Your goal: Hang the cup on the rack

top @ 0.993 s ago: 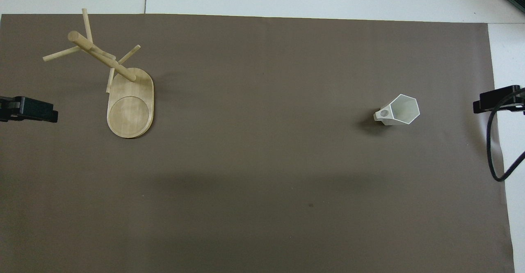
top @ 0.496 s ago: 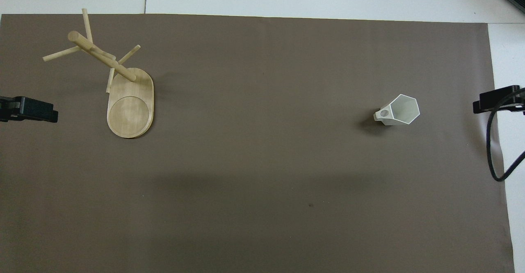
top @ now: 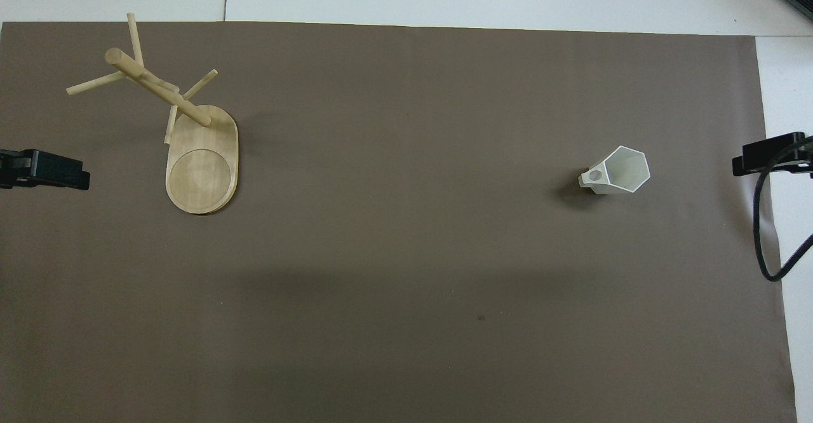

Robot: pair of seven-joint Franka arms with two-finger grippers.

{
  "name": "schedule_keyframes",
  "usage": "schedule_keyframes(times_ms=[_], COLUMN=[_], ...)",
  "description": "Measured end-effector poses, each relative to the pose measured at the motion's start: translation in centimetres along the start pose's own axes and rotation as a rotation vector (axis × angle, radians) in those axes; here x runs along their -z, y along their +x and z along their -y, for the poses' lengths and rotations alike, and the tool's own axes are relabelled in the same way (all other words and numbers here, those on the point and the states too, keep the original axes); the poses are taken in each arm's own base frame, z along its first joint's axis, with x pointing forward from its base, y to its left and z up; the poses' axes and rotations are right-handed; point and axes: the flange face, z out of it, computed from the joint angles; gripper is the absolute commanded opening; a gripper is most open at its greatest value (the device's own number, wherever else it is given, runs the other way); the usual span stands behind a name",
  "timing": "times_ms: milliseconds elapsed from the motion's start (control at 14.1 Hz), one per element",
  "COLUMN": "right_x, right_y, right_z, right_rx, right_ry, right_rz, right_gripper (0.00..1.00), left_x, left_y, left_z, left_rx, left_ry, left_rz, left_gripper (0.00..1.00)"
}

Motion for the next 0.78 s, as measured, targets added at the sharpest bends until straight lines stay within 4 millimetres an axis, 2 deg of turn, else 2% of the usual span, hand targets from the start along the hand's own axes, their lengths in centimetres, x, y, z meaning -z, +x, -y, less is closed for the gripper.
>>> schedule_keyframes(times_ms=[567, 780], right_x=[-0.1, -1.3], right_y=[0.0, 0.0], right_z=[0.0, 0.0], right_rx=[0.0, 0.0], right_ry=[0.0, -0.001], right_rz=[0.0, -0.01], right_gripper=[1.0, 1.0], left_x=[0.0, 0.0], left_y=[0.0, 0.0], left_z=[0.0, 0.0], left_rx=[0.0, 0.0], left_ry=[0.0, 0.0], left_rz=[0.0, 0.0], left_gripper=[1.0, 1.0])
